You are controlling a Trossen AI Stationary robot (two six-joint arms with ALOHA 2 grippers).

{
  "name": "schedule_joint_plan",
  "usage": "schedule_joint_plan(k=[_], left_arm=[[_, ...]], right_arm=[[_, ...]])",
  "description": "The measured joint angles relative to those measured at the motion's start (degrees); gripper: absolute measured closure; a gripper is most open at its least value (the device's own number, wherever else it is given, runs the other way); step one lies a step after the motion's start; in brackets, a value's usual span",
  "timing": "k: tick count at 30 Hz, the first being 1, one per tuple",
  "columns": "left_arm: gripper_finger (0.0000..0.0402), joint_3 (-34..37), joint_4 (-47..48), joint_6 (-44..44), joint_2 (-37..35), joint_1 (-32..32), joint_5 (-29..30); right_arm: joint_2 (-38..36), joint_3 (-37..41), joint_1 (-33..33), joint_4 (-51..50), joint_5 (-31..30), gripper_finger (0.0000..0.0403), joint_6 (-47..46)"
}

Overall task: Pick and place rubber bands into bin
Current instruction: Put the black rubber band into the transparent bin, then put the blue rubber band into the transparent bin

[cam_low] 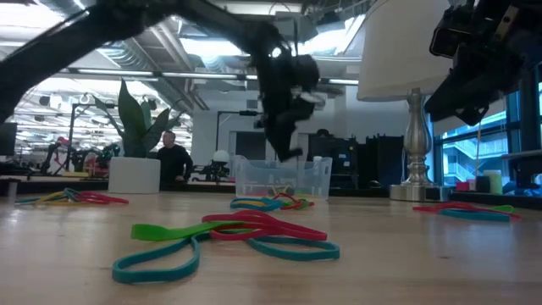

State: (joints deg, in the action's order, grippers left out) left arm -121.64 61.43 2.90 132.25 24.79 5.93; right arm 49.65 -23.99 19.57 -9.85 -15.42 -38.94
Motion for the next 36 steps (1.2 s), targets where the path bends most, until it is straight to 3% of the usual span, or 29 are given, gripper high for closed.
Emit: schedule_joint_plan(k=[11,17,22,29,36], left_arm=[[0.0298,0.00,1.24,-0.37,3.54,1.58,-3.12],[0.0248,-0.02,3.32,-1.64,0.95,1.54,-2.49],[0.0234,0.00,7.63,-5.42,-2.89,1.48,-2.55],[0.0265,2.46,10.40,-11.22,-12.50,-2.77,-0.52],[0.0372,16.42,4.36,-17.70,-24.13,-14.17,5.39]], right_arm=[[0.00,0.00,0.00,-0.25,-1.04,0.0393,-1.29],[0.00,0.00,0.00,-0.30,-1.49,0.0393,-1.07],[0.00,0.00,0.00,-0.30,-1.49,0.0393,-1.01],[-0.01,0.00,0.00,-0.26,-1.49,0.0393,-1.05],[-0.02,0.00,0.00,-0.17,-1.49,0.0393,-0.97]])
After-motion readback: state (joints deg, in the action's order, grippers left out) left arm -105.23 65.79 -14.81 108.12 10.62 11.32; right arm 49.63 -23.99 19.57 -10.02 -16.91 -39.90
